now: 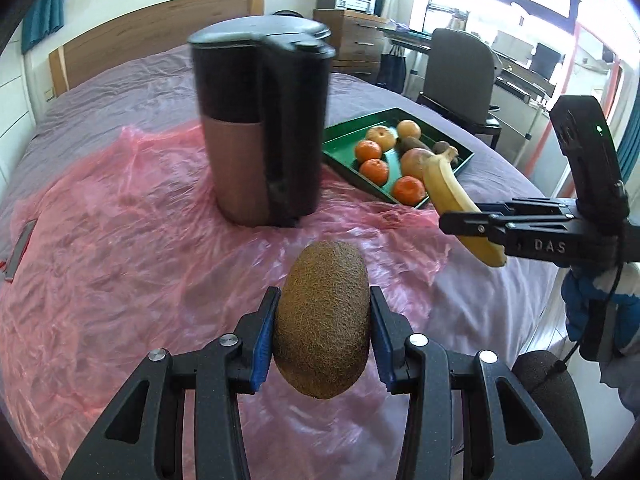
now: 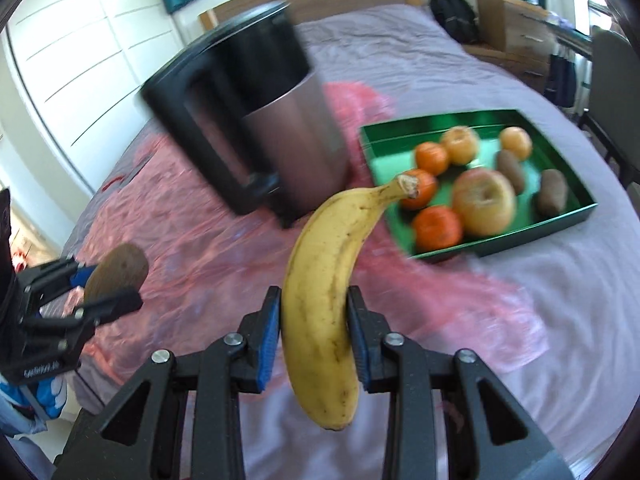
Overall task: Organize fruits
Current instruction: 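Carry the kiwi with the left tool while the right tool carries the banana to the green tray, then open both tools to release kiwi and banana in the tray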
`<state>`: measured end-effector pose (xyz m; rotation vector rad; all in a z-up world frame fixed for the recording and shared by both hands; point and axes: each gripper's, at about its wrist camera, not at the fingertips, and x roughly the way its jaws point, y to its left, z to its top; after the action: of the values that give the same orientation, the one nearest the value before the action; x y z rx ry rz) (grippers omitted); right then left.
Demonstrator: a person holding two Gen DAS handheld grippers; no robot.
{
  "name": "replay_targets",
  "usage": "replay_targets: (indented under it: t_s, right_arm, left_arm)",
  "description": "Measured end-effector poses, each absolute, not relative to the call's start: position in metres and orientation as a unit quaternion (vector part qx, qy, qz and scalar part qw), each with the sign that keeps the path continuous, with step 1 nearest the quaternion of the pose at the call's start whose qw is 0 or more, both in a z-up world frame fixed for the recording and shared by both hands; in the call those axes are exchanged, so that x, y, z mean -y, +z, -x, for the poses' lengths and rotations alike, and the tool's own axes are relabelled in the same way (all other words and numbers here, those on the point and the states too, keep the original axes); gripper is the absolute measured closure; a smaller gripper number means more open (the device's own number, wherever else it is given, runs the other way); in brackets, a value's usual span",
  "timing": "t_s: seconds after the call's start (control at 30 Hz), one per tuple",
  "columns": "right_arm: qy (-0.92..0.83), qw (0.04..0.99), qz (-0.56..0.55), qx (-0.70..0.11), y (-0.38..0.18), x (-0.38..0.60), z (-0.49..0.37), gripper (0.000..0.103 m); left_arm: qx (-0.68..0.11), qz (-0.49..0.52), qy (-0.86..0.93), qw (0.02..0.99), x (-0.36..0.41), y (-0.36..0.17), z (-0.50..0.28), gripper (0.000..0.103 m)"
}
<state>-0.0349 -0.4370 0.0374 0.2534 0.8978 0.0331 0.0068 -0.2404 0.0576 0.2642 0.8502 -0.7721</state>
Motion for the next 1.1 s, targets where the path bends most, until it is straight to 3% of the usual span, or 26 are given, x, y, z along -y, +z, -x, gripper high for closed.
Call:
replay_targets:
  t_s: [0.47, 0.73, 1.1]
  right_arm:
    - [-0.079, 0.914, -0.12, -0.379, 0.037, 0.597, -0.026, 0.084]
    - [-0.124, 0.909, -0.117, -0.381, 0.01, 0.657, -0.071, 0.084]
    - [-0.141, 0.904, -0.116, -0.386, -0.025, 0.674, -0.088, 0.083]
  left_arm:
    - [-0.369, -0.16, -0.392, 0.827, 0.426, 0.059, -0.059, 0.066]
    - [-0.37, -0.187, -0.34, 0.844, 0.487, 0.02, -0.116, 0.066]
    - [-0.37, -0.198, -0.329, 0.846, 0.509, -0.013, -0.134, 0.066]
